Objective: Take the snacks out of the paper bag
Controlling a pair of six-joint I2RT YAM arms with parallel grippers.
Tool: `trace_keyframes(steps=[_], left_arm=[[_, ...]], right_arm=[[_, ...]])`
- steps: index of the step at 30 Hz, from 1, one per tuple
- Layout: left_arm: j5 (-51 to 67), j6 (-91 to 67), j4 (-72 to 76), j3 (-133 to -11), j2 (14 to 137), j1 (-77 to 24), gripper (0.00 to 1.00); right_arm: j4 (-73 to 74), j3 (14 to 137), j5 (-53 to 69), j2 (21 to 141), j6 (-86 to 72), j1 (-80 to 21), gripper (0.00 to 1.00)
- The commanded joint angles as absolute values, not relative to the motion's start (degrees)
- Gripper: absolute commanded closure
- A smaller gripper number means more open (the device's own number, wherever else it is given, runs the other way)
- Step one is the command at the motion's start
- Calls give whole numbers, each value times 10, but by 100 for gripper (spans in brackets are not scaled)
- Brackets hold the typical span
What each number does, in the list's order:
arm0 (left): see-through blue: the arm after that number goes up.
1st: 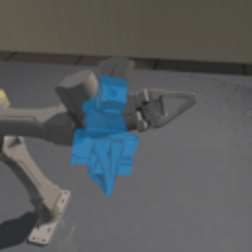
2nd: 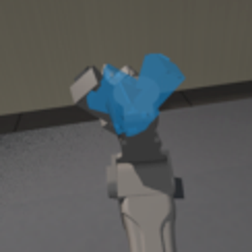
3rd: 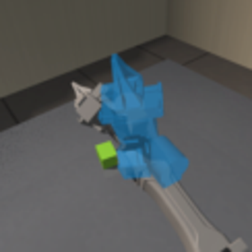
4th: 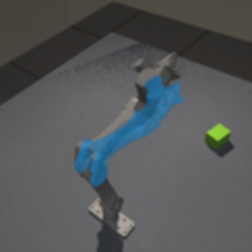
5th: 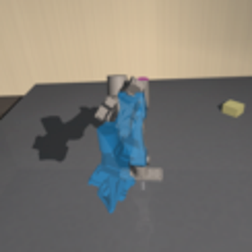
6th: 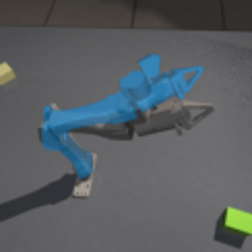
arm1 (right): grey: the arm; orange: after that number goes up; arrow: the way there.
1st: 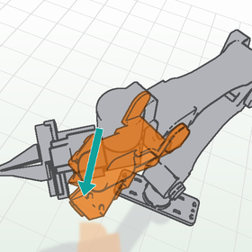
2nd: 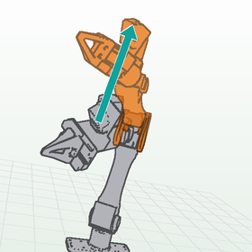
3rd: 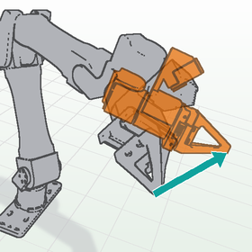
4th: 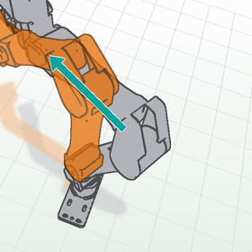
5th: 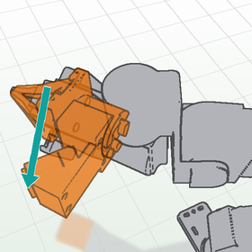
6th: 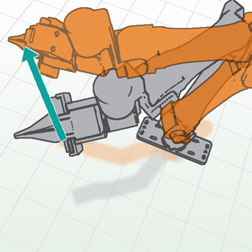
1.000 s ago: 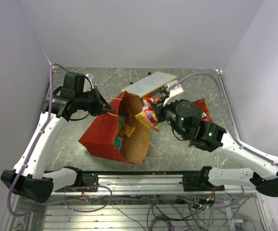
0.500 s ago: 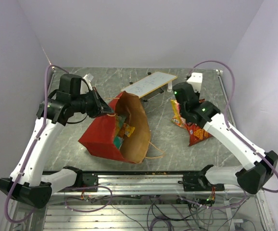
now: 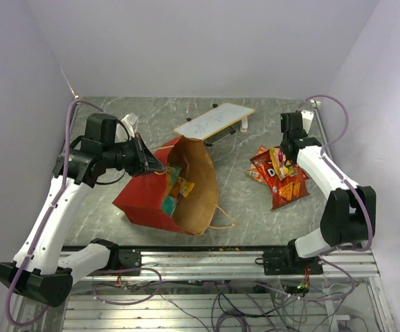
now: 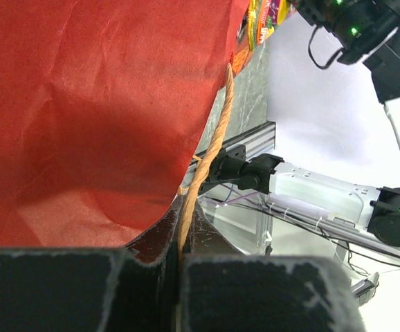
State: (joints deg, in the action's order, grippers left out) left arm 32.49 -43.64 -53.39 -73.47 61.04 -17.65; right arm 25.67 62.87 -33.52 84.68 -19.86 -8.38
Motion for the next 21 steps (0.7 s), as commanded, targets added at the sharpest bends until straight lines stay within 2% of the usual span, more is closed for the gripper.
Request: trace_keyframes(steps=[1, 5, 7, 11, 16, 19, 21], left_arm=[[333, -425, -538, -740, 596, -172, 93], [338, -467, -496, -711, 582, -174, 93], [326, -483, -476, -700, 573, -176, 93], [314, -500, -486, -711, 582, -179, 93], [296, -506, -512, -743, 598, -181, 93], [285, -497, -530, -756, 607, -181, 93], [281, -499, -533, -758, 608, -181, 93]], right_arm=[[170, 639, -260, 885, -166, -77, 100], [192, 637, -248, 926, -199, -75, 100], [200, 622, -228, 927, -214, -76, 95], [217, 611, -210, 902, -208, -76, 69], [259, 645, -195, 856, -193, -76, 44], [281, 665, -190, 833, -186, -76, 33], [303, 677, -174, 821, -183, -77, 29]])
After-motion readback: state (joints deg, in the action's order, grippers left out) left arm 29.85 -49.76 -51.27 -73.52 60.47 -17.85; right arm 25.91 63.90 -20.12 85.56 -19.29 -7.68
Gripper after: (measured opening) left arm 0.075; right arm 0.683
